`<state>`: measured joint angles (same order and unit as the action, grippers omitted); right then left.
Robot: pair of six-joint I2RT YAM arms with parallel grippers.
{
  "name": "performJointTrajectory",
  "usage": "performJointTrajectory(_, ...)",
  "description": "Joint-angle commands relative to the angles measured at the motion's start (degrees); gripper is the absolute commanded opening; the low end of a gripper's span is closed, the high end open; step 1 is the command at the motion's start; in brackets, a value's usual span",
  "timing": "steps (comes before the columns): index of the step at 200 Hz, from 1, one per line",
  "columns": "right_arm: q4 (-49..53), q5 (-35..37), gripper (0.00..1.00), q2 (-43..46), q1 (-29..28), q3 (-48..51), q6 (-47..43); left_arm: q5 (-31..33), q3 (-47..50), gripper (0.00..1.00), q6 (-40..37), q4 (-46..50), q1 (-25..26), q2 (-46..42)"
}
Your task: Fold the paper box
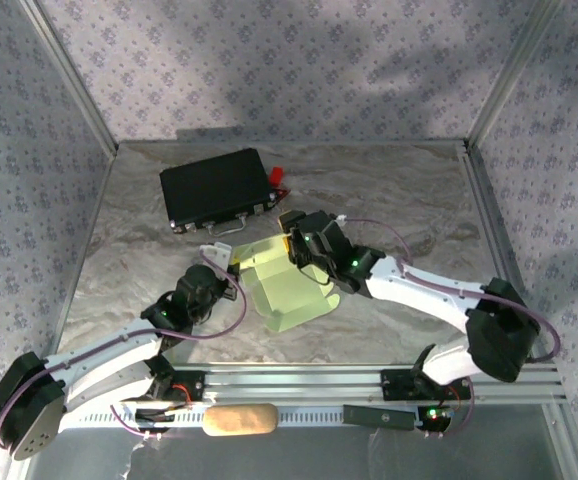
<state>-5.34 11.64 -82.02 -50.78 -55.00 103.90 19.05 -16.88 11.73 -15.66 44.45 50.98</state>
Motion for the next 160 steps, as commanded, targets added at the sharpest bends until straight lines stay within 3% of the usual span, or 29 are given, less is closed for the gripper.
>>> performJointTrajectory(1, 0.8, -2.2, 0.53, -1.0, 0.3, -2.6, -1.0, 1.1, -2.0, 0.0, 0.4, 1.0, 0.4, -1.6)
performJointTrajectory(160, -3.0, -7.8, 0.14, -5.0, 2.3, -0.5, -2.3, 1.2, -1.9, 0.0, 0.5, 3.0, 0.4, -3.0)
